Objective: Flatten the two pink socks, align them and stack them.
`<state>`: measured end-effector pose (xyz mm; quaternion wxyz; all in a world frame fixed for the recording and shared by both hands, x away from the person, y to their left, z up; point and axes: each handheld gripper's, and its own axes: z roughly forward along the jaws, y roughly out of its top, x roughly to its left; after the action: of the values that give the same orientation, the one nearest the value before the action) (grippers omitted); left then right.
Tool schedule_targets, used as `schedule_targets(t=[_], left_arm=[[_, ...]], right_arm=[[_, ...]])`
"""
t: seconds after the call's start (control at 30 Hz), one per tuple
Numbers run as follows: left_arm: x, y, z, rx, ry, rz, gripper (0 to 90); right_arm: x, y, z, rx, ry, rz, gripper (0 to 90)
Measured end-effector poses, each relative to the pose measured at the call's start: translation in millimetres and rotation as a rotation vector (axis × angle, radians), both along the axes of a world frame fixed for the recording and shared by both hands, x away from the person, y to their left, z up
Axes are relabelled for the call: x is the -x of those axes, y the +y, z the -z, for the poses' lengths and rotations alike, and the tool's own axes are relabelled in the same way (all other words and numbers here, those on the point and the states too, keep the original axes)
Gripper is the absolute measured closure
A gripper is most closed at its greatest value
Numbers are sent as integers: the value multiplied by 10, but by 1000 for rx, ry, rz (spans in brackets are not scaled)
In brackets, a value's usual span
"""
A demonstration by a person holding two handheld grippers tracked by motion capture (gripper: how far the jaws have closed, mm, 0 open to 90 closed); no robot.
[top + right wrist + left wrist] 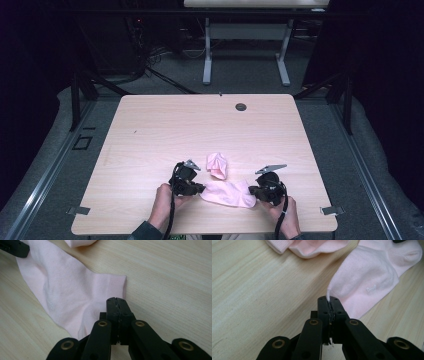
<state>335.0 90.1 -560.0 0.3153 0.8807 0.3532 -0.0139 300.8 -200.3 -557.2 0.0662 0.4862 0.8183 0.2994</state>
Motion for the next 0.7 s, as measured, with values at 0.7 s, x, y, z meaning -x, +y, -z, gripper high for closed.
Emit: schedule_targets(t=[0.7], left_arm=[[217,263,14,2,29,-61,828]], right_arm=[[76,55,-64,-79,-34,-34,617]])
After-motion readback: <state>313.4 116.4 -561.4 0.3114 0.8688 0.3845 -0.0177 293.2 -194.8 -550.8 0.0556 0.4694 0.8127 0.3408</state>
